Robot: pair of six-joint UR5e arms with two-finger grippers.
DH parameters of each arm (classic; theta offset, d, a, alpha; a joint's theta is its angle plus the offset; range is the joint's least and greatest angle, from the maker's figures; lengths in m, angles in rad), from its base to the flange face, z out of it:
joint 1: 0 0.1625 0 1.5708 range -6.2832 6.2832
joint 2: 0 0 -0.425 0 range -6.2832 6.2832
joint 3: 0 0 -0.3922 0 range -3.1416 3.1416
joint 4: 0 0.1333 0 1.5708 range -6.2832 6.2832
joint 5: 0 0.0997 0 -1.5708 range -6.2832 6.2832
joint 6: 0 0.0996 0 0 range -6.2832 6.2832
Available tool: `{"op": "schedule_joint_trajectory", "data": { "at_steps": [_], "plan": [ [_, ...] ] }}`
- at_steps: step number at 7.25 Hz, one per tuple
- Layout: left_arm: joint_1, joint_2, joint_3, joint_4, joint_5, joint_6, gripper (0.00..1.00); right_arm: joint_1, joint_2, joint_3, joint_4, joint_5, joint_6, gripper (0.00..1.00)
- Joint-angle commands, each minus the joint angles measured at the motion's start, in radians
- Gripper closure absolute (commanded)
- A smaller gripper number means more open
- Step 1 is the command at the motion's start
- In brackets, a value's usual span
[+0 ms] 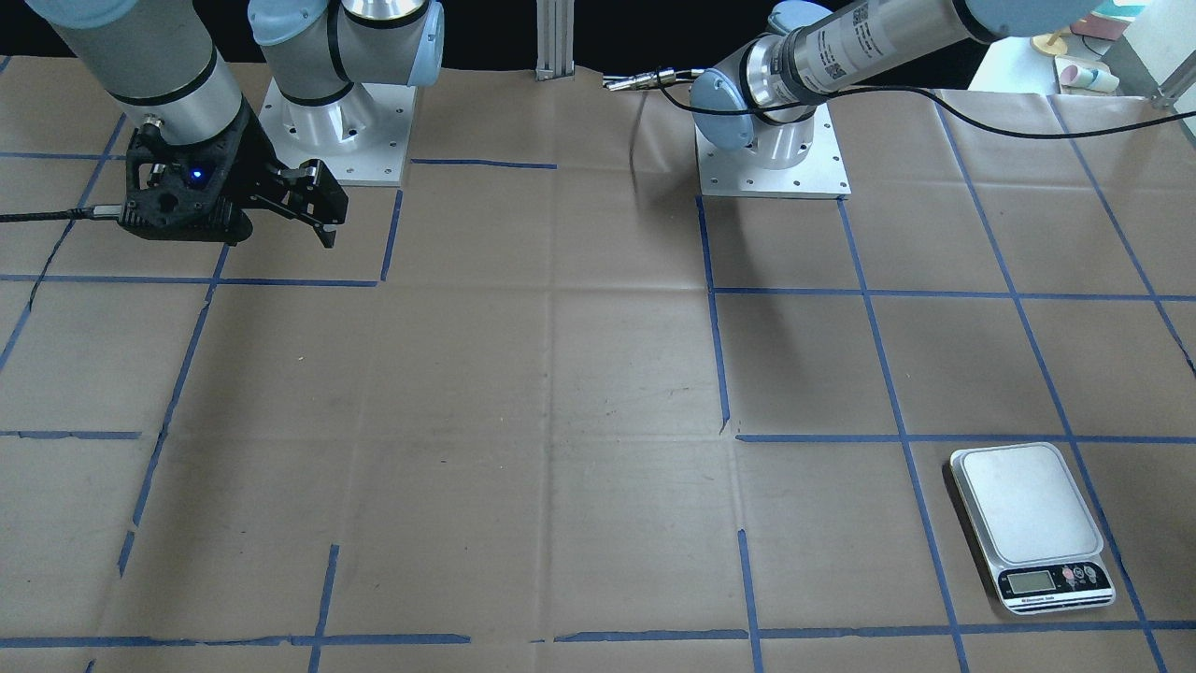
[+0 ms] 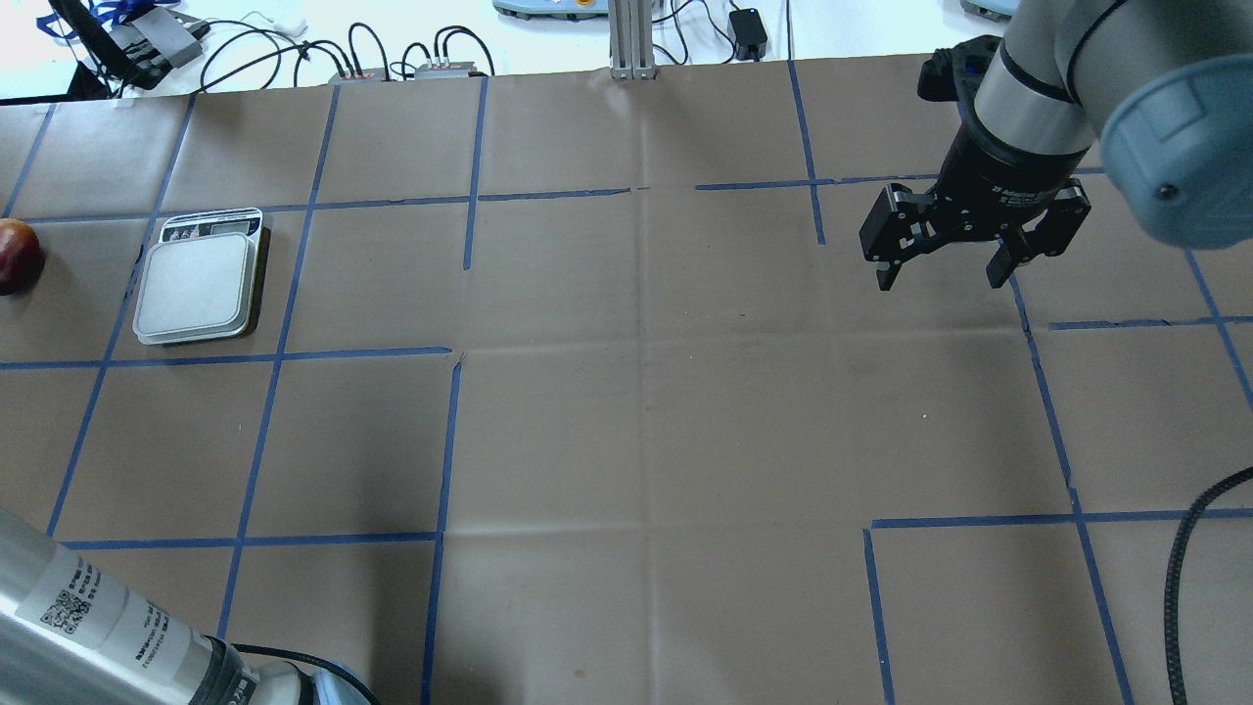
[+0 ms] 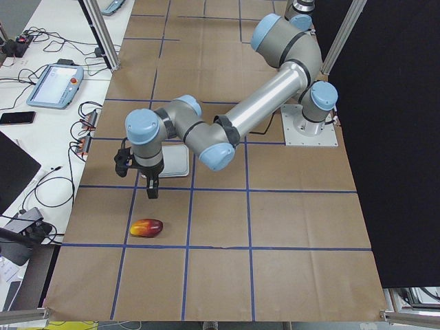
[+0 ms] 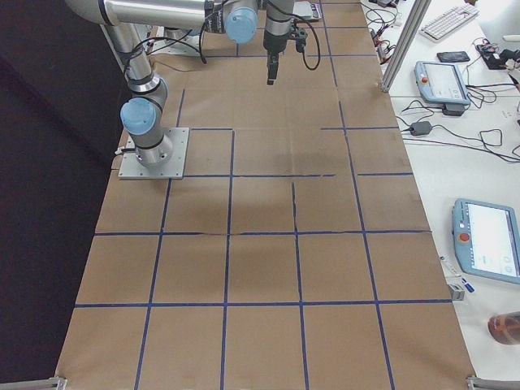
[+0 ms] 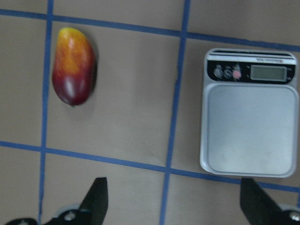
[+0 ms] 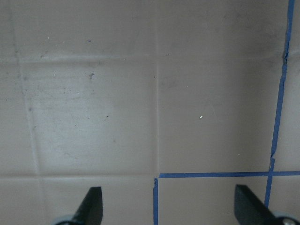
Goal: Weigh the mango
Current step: 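Lower the left gripper onto the red-yellow mango and close on it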
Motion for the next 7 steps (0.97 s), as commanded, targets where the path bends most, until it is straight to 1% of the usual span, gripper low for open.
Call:
{"op": "schedule_joint_trajectory", "data": {
  "at_steps": [1,3,5,7],
  "plan": [
    [0.039,-0.181,0.142,0.0,-0.065,0.077,0.0,0.0,0.0,0.0,0.0,0.0,0.0,0.0],
    [0.049,-0.242,0.144,0.014,-0.069,0.081,0.01,0.0,0.0,0.0,0.0,0.0,0.0,0.0],
    [0.038,-0.29,0.155,0.072,-0.069,0.072,0.01,0.0,0.0,0.0,0.0,0.0,0.0,0.0],
    [0.036,-0.336,0.158,0.075,-0.067,0.062,0.01,0.0,0.0,0.0,0.0,0.0,0.0,0.0]
  ]
}}
